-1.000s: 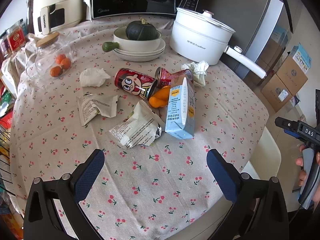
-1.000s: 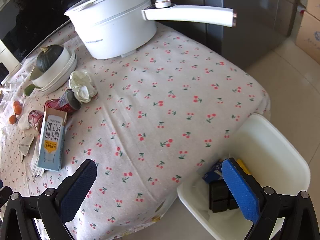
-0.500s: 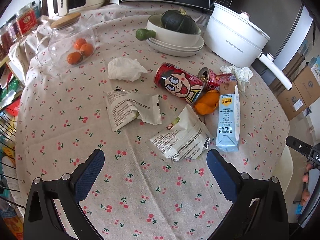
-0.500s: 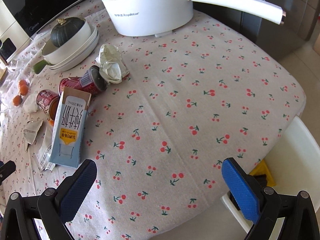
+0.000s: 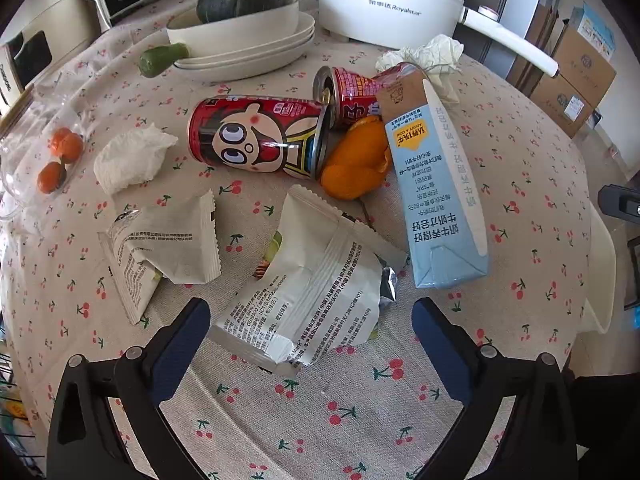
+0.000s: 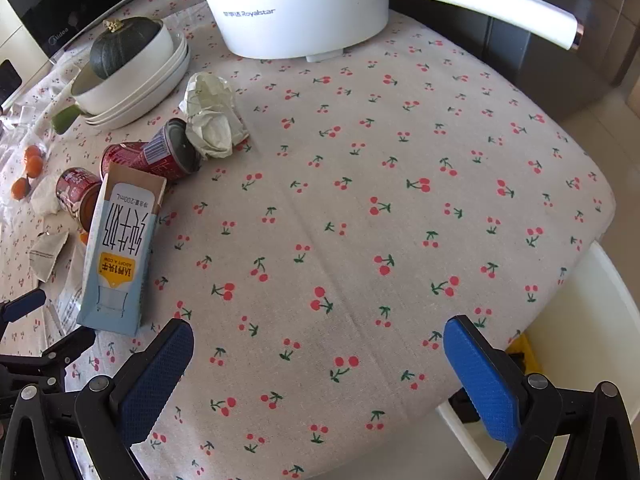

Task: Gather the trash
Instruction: 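Grasp the white pecan kernel bag with the left tool and lift it, then grasp the milk carton with the right tool while the left tool regrasps the pecan bag, then carry the pecan bag and milk carton over the white bin with both tools, then open the left tool to drop the bag while the right tool drops the carton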

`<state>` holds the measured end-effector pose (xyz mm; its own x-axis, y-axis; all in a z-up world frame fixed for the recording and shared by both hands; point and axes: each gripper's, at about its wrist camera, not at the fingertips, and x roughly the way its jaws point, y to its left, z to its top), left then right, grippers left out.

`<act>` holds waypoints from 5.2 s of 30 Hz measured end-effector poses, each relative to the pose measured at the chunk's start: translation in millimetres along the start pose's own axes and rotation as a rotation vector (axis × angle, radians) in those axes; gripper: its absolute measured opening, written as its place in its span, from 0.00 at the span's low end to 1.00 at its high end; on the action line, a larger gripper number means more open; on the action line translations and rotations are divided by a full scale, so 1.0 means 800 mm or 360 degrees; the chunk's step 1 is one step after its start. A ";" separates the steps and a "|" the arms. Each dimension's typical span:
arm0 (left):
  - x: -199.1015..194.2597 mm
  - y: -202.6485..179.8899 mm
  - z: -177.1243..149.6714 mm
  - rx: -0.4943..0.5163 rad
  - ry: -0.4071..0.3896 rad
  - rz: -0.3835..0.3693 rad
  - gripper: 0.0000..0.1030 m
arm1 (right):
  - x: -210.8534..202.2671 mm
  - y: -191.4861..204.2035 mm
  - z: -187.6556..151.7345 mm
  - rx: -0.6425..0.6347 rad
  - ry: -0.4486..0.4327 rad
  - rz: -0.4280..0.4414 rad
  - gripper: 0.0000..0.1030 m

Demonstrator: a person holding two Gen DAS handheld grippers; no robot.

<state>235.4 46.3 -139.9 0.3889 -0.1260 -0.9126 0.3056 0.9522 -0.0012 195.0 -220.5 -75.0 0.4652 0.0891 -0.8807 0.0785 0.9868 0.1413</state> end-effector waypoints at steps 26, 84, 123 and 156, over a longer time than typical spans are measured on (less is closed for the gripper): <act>-0.081 0.066 -0.038 -0.0356 -0.0083 -0.0051 0.35 | 0.020 0.088 0.002 -0.0117 -0.0039 0.0248 1.00; -0.060 0.016 0.002 -0.0356 -0.0197 0.0029 0.51 | -0.045 -0.022 0.008 -0.0111 -0.0149 0.0038 0.52; -0.061 -0.365 0.017 0.0288 -0.0175 -0.0536 0.51 | -0.116 -0.280 -0.100 0.0135 -0.0097 -0.0341 0.52; -0.034 -0.346 0.020 0.0332 -0.0240 -0.0290 0.93 | -0.091 -0.282 -0.098 0.0088 -0.0004 -0.0338 0.53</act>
<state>154.0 -218.0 -107.9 0.4312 -0.3441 -0.8341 0.5478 0.8344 -0.0611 73.9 -439.2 -78.3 0.4355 -0.1206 -0.8921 0.2232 0.9745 -0.0228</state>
